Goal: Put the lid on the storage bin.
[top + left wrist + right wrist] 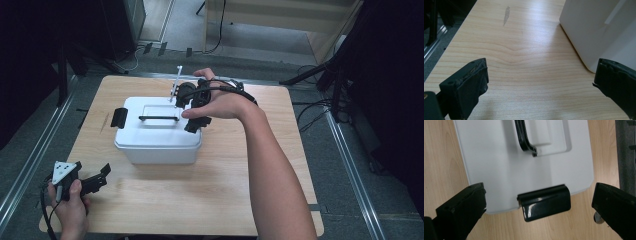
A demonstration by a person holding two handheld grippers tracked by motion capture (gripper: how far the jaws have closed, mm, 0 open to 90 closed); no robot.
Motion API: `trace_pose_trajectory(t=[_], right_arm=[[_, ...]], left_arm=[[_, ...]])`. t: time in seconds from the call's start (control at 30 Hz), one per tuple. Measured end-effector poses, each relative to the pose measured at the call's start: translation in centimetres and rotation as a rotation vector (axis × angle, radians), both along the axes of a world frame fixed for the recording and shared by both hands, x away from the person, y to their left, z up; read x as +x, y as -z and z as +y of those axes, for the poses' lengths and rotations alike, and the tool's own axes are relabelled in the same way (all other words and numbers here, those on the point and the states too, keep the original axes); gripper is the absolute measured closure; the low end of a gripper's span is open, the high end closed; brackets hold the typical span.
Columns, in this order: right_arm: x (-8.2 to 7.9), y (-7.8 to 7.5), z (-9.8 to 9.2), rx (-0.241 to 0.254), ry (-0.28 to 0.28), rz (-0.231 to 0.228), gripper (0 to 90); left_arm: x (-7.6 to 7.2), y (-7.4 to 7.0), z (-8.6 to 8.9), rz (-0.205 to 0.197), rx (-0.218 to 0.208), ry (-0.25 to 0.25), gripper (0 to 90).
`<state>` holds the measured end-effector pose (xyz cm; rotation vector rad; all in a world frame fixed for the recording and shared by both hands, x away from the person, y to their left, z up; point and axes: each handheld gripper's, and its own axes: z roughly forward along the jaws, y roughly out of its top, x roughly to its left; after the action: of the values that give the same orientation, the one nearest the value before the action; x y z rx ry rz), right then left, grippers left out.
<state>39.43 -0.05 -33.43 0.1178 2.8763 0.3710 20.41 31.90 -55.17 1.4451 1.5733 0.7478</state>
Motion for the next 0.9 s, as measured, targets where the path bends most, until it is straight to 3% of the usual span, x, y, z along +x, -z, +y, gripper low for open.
trace_pose_trajectory(t=[0.9], right_arm=[[-1.0,0.1,-7.1,0.030,0.081,-0.008,0.0]], left_arm=[[-0.1,0.0,-0.1,-0.005,0.009,0.004,0.0]])
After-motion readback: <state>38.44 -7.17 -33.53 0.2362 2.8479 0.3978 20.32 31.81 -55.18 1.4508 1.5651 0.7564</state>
